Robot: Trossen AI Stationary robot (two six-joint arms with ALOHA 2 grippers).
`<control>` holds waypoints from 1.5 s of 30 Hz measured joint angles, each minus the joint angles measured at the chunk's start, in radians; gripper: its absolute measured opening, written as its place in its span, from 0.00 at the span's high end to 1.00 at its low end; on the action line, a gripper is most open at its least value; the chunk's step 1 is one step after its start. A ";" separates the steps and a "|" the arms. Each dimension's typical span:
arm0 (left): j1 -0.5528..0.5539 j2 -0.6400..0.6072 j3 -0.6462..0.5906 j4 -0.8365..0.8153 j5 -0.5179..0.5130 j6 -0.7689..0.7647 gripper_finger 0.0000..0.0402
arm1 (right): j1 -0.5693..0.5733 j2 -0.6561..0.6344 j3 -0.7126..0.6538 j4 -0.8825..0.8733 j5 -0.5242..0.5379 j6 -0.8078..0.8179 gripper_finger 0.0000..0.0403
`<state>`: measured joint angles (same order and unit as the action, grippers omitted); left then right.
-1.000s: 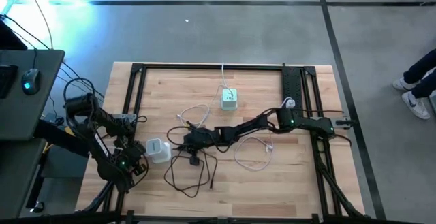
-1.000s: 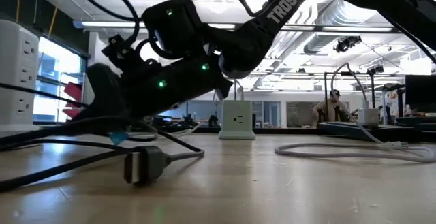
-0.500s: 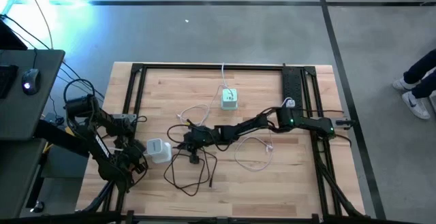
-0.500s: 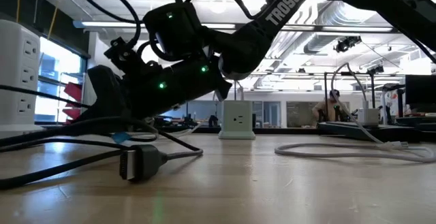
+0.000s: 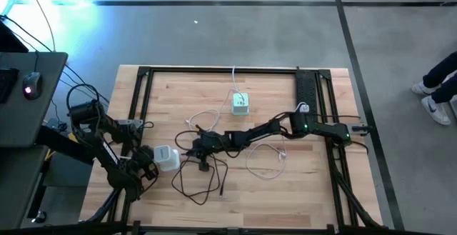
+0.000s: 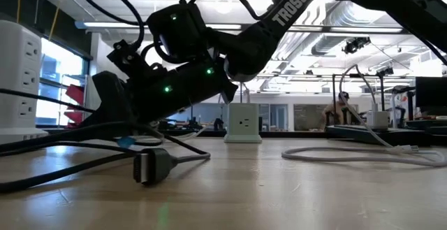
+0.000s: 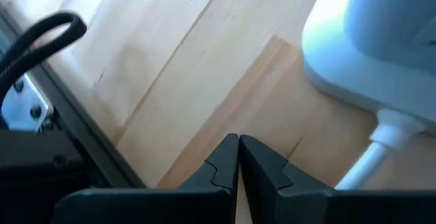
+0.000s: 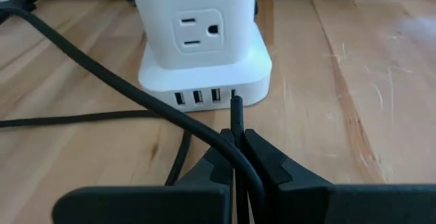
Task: Insert USB
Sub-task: Insert the black USB cable into the left white outlet extension
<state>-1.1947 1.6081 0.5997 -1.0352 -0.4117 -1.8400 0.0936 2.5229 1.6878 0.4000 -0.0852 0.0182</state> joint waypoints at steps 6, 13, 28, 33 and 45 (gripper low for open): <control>0.005 0.000 -0.001 0.025 -0.036 0.066 1.00 | 0.000 0.000 0.000 -0.007 -0.002 -0.042 1.00; 0.004 0.000 -0.001 0.061 -0.105 0.112 1.00 | 0.000 0.000 0.000 -0.008 -0.047 -0.051 1.00; 0.002 -0.001 -0.020 0.156 -0.238 0.222 1.00 | 0.011 0.000 0.000 -0.030 0.005 -0.030 1.00; 0.002 -0.003 -0.047 0.187 -0.271 0.213 1.00 | 0.010 0.000 -0.001 -0.032 -0.003 -0.044 1.00; 0.004 -0.001 -0.062 0.190 -0.293 0.184 1.00 | 0.014 -0.048 0.001 -0.203 0.089 -0.046 1.00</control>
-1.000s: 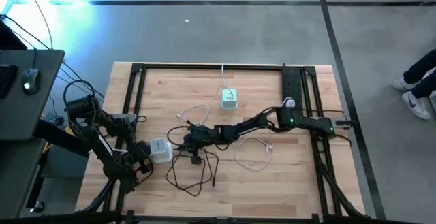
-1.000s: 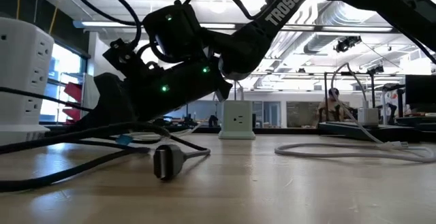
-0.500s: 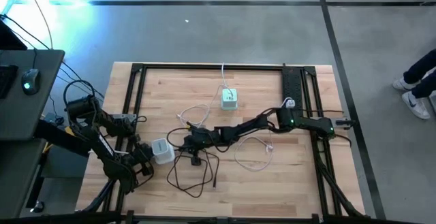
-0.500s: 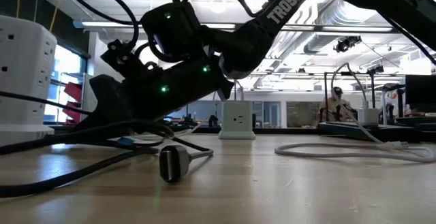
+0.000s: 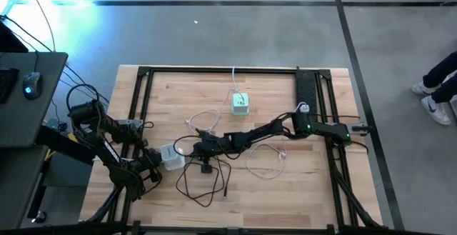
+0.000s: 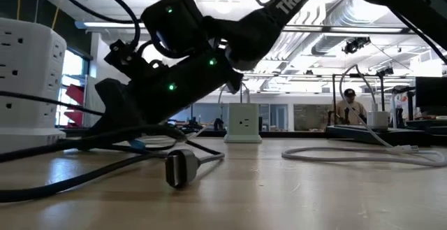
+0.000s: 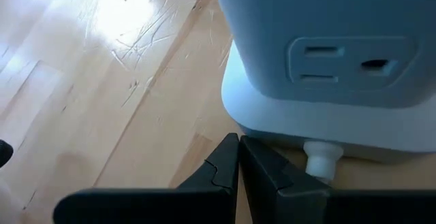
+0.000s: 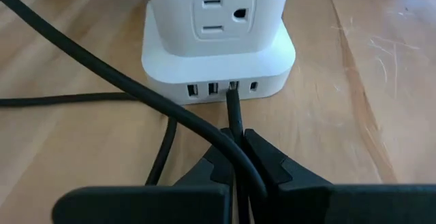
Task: Insert USB
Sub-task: Insert the black USB cable into the left white outlet extension
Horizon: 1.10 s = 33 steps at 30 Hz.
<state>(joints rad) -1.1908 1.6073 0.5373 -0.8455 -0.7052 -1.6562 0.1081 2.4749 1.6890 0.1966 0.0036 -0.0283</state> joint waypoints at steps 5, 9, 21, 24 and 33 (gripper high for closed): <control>0.000 0.000 0.000 0.002 0.001 -0.002 1.00 | -0.012 -0.024 -0.001 -0.058 0.024 -0.037 1.00; 0.000 0.000 0.000 0.002 0.002 0.000 1.00 | -0.023 -0.026 -0.002 -0.057 -0.034 -0.051 1.00; 0.000 0.000 0.000 0.002 -0.002 0.009 1.00 | -0.020 -0.012 -0.002 0.011 -0.091 -0.030 1.00; 0.000 0.000 0.001 0.002 -0.003 0.008 1.00 | -0.020 0.014 -0.003 0.038 -0.096 -0.009 1.00; 0.000 -0.001 0.001 0.000 -0.001 0.008 1.00 | -0.018 0.035 -0.004 0.091 -0.110 0.001 1.00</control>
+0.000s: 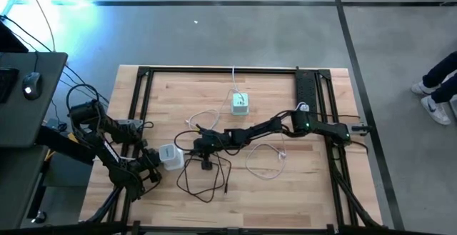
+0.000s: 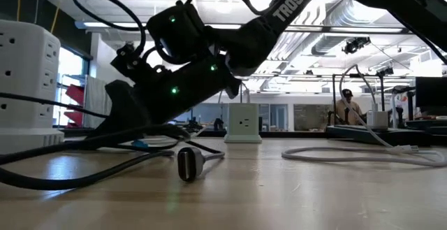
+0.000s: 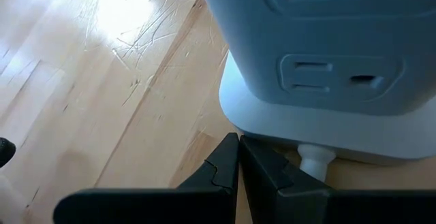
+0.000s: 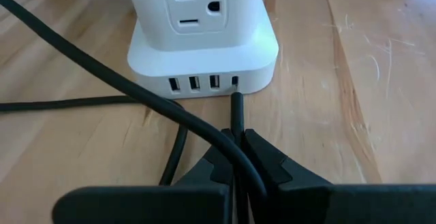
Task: Insert USB
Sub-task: Insert the black USB cable into the left white outlet extension
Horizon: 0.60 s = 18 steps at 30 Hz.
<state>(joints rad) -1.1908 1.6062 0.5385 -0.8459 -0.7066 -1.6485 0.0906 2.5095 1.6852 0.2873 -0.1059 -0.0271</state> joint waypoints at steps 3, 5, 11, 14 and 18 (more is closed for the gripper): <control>0.000 0.000 0.000 0.000 0.000 0.000 1.00 | -0.002 0.000 0.000 0.002 -0.007 -0.020 1.00; 0.000 0.000 0.000 0.000 0.000 0.000 1.00 | -0.009 0.002 0.000 0.007 -0.038 -0.031 1.00; 0.000 0.000 0.000 0.000 0.003 0.000 1.00 | -0.024 0.003 0.000 0.016 -0.079 -0.040 1.00; 0.000 0.000 0.000 0.000 0.003 0.001 1.00 | -0.027 0.004 0.000 0.024 -0.107 -0.060 1.00; 0.000 0.000 0.000 0.000 0.005 0.001 1.00 | -0.032 0.003 0.000 0.023 -0.112 -0.069 1.00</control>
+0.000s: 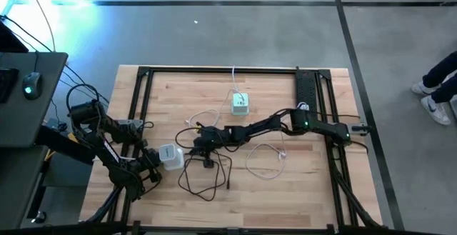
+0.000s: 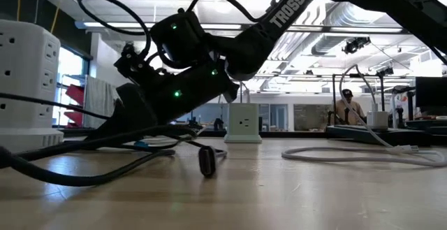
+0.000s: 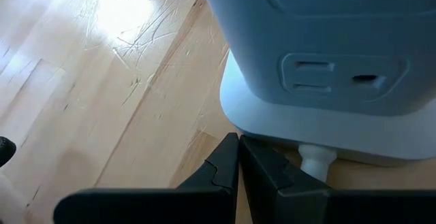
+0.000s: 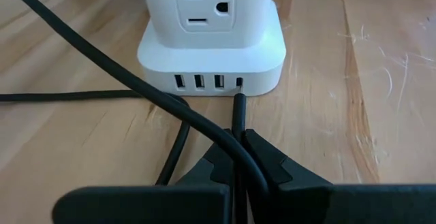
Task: Insert USB
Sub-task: Insert the black USB cable into the left white outlet extension
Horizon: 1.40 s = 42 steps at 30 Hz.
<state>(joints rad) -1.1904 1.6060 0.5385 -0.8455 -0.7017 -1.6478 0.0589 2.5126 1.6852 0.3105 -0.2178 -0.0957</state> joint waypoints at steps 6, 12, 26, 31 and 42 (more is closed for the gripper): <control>-0.002 0.000 0.000 0.000 0.001 0.000 1.00 | -0.011 -0.006 0.000 0.002 -0.014 -0.001 1.00; -0.002 0.000 0.000 0.002 0.001 0.000 1.00 | -0.016 -0.031 0.000 0.001 -0.007 -0.018 1.00; -0.001 0.001 -0.001 -0.001 -0.007 0.001 1.00 | -0.027 -0.037 -0.228 0.317 0.016 0.116 1.00; 0.020 0.001 -0.001 0.007 -0.019 0.001 1.00 | -0.011 -0.038 -0.222 0.313 0.045 0.115 1.00; 0.033 0.001 -0.001 0.011 -0.026 0.001 1.00 | 0.009 -0.035 -0.194 0.298 0.049 0.119 1.00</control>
<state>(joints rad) -1.1576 1.6073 0.5373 -0.8345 -0.7277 -1.6469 0.0678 2.4779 1.4914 0.6082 -0.1690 0.0233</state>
